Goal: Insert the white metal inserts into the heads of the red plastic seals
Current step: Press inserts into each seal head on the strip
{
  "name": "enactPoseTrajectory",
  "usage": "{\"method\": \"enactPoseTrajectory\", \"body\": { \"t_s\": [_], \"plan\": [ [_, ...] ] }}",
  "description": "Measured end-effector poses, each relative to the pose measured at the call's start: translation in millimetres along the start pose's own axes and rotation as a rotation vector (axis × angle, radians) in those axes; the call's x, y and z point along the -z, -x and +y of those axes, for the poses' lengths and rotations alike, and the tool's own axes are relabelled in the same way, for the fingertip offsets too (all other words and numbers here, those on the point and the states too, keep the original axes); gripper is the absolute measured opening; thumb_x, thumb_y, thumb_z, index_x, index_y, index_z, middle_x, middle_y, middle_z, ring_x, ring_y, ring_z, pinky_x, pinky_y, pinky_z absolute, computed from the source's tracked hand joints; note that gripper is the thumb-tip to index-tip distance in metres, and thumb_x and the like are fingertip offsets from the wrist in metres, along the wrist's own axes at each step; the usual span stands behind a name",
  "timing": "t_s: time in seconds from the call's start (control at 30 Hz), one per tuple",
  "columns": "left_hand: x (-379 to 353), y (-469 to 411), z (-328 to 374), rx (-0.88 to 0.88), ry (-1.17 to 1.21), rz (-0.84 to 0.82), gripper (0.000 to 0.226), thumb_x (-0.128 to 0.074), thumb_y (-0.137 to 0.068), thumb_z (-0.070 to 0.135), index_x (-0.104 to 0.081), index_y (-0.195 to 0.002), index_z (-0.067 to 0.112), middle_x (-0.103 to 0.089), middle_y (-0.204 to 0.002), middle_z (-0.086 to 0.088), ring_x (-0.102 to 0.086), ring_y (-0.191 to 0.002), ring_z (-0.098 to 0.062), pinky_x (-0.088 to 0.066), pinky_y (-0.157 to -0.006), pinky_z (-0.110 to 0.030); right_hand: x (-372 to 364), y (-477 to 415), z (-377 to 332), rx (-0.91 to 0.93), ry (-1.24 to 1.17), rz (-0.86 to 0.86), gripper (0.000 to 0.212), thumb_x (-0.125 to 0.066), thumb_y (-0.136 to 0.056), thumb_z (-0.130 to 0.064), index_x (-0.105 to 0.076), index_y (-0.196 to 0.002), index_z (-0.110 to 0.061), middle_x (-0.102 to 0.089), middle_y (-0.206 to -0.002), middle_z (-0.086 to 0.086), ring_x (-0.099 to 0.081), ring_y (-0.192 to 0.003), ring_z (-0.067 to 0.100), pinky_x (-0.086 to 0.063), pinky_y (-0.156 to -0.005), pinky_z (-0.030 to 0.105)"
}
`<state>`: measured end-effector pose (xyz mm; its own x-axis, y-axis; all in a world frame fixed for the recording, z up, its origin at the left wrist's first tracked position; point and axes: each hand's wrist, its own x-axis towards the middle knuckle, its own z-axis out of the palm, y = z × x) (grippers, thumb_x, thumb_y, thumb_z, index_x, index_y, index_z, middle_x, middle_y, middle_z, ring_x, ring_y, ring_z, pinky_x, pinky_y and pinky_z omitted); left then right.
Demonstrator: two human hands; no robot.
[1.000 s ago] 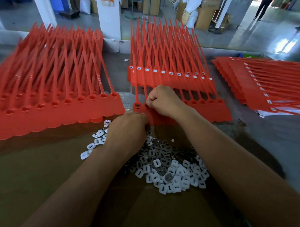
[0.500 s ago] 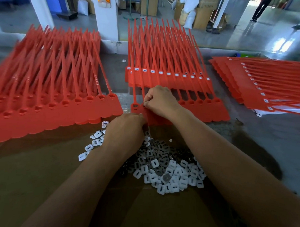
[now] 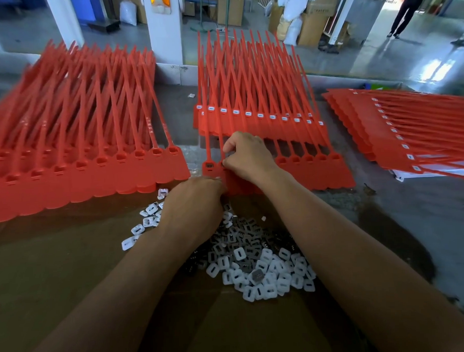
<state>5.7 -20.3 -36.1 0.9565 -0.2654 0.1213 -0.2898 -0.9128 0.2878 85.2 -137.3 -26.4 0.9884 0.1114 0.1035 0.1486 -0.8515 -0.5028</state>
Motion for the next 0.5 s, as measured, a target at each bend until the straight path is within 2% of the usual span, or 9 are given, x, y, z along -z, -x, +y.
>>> {"method": "enactPoseTrajectory", "body": {
  "t_s": [0.07,0.1,0.17,0.33,0.5],
  "plan": [
    [0.3,0.3,0.2,-0.003,0.005,0.001,0.032,-0.043,-0.089,0.010,-0.063,-0.113,0.019,-0.061,-0.120,-0.002,-0.056,-0.108,-0.020,-0.045,-0.091,-0.036,1.2,0.2,-1.4,-0.015,-0.032,0.001,0.008,-0.059,-0.082,-0.008,-0.055,-0.083,-0.014,-0.059,-0.103,0.007,-0.051,-0.099,0.024,-0.045,-0.084,0.037],
    [0.3,0.7,0.2,-0.004,0.006,0.004,0.032,-0.043,-0.089,0.010,-0.063,-0.113,0.019,-0.061,-0.120,-0.002,-0.056,-0.108,-0.020,-0.045,-0.091,-0.036,1.1,-0.3,-1.4,-0.015,-0.032,-0.002,0.004,-0.059,-0.081,-0.006,-0.058,-0.082,-0.010,-0.061,-0.102,0.008,-0.054,-0.097,0.025,-0.047,-0.083,0.038],
    [0.6,1.1,0.4,-0.004,0.011,0.012,0.032,-0.043,-0.090,0.011,-0.064,-0.112,0.020,-0.062,-0.118,-0.001,-0.057,-0.105,-0.020,-0.046,-0.089,-0.036,1.3,-1.1,-0.5,0.004,-0.029,-0.009,0.009,-0.058,-0.079,-0.003,-0.066,-0.083,-0.002,-0.067,-0.097,0.012,-0.060,-0.092,0.027,-0.050,-0.077,0.036],
    [1.7,1.3,1.4,-0.006,-0.004,0.009,0.031,-0.043,-0.089,0.012,-0.064,-0.110,0.020,-0.062,-0.117,-0.001,-0.058,-0.104,-0.021,-0.047,-0.086,-0.035,2.1,3.2,7.8,0.077,-0.015,-0.048,0.013,-0.059,-0.085,-0.011,-0.071,-0.090,-0.015,-0.065,-0.105,0.000,-0.051,-0.107,0.023,-0.038,-0.089,0.031],
    [2.7,1.2,2.0,-0.006,0.002,0.011,0.030,-0.044,-0.090,0.014,-0.064,-0.111,0.021,-0.063,-0.117,0.000,-0.059,-0.102,-0.021,-0.047,-0.086,-0.035,15.1,19.4,14.7,0.144,-0.080,-0.059,0.012,-0.061,-0.086,-0.012,-0.070,-0.095,-0.015,-0.062,-0.106,-0.003,-0.049,-0.095,0.007,-0.032,-0.080,0.020]
  ]
}}
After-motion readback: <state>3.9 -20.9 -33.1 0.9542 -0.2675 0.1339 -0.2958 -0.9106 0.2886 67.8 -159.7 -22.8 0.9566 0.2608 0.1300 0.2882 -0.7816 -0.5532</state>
